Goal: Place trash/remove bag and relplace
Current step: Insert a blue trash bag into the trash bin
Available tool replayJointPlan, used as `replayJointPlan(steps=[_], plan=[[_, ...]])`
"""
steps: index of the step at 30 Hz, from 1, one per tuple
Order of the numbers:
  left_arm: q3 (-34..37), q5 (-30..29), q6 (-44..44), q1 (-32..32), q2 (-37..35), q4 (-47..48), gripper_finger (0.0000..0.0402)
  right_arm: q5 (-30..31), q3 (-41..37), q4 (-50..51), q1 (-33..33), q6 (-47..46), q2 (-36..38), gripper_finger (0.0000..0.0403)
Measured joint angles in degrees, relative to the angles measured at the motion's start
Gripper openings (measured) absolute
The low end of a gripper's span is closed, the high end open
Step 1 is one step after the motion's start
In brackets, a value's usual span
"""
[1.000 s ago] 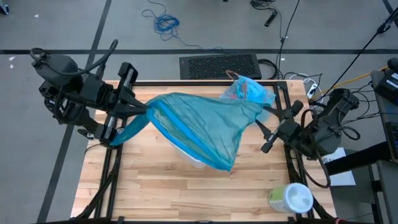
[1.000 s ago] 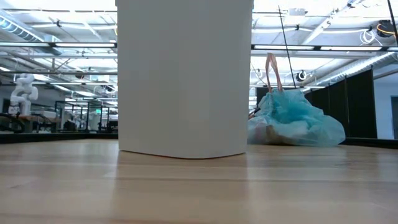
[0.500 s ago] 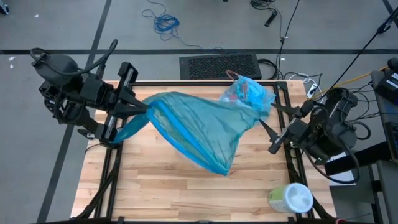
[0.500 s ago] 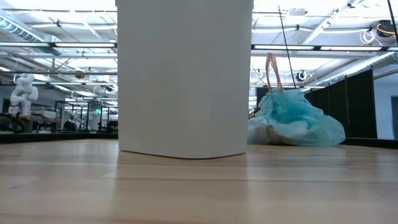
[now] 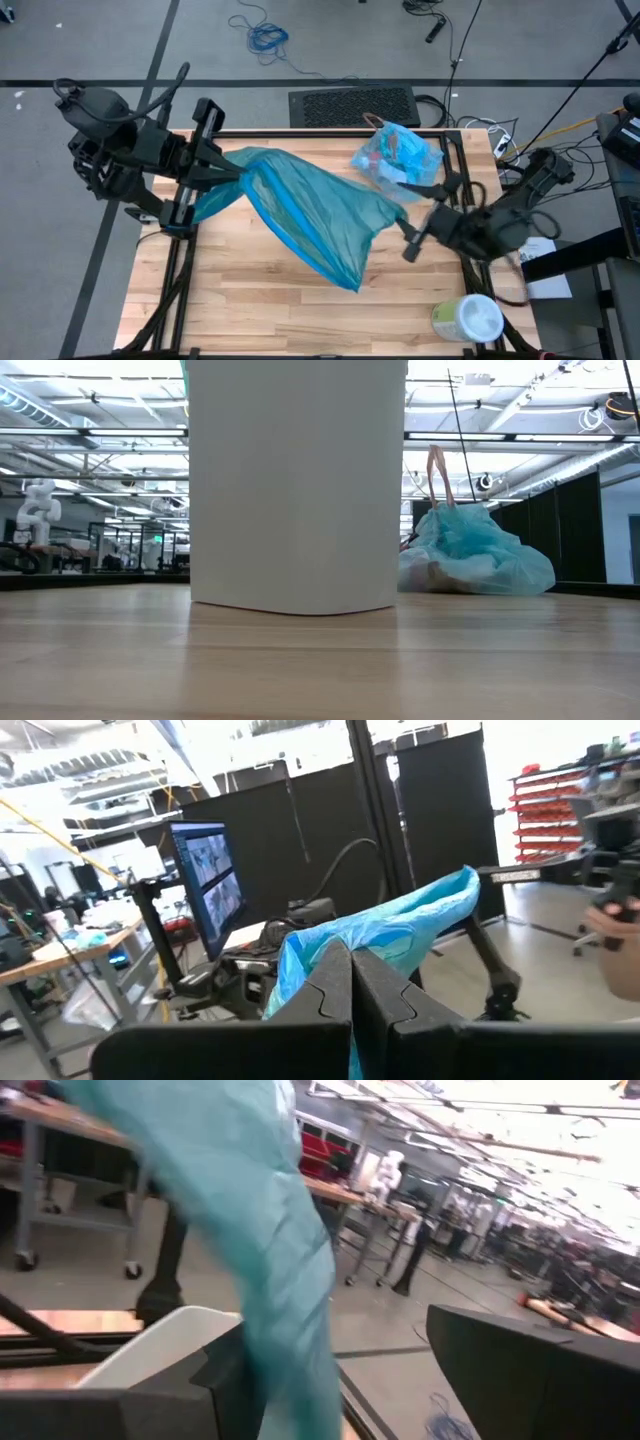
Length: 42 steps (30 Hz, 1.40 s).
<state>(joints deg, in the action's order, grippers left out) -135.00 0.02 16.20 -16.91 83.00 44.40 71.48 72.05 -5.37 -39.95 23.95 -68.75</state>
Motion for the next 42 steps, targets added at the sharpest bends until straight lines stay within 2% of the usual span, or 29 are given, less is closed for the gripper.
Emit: replayJointPlan(steps=[3, 5, 7, 10, 11, 16, 18, 29, 33, 42], plan=[[0.00, -0.44, 0.77, 0.00, 0.54, -0.43, 0.0000, -0.49, 0.00, 0.09, 3.00, -2.80, -1.94, 0.0233], [0.00, -0.49, 0.85, 0.00, 0.79, -0.82, 0.0000, -2.39, -0.02, 0.13, 4.49, -3.11, -2.87, 0.0201], [0.00, -0.49, 0.92, 0.00, 0.97, -1.68, 0.0000, -5.05, 0.02, -0.06, 5.20, -3.05, -3.44, 0.0144], [0.00, -0.49, 1.10, 0.00, 1.01, -4.05, 0.0000, -9.03, 1.50, 0.12, 5.38, -2.44, -4.04, 0.0034], [0.00, -0.49, 1.10, 0.00, 1.01, -4.66, 0.0000, -10.70, 2.30, 0.04, 5.20, -2.33, -4.06, 0.0019], [0.00, -0.38, 1.10, 0.00, 1.67, -7.16, 0.0000, -23.38, 5.37, -0.30, 5.27, -4.85, -4.24, 0.0002], [0.00, 0.14, 1.10, 0.00, 2.22, -7.91, 0.0000, -26.71, 5.40, -0.54, 6.59, -5.68, -4.73, 0.0001], [0.00, 3.67, 1.32, 0.00, 5.81, -12.83, 0.0000, -34.57, 5.42, -5.63, 18.73, -6.04, -13.90, 0.0000], [0.00, 4.06, 2.19, 0.00, 6.20, -13.05, 0.0000, -37.69, 5.42, -4.99, 21.90, -10.01, -17.77, 0.0000], [0.04, 3.96, 0.75, 0.04, 6.34, -11.17, 0.0000, -38.77, 5.46, 7.37, 24.22, -19.28, -20.05, 0.0000]])
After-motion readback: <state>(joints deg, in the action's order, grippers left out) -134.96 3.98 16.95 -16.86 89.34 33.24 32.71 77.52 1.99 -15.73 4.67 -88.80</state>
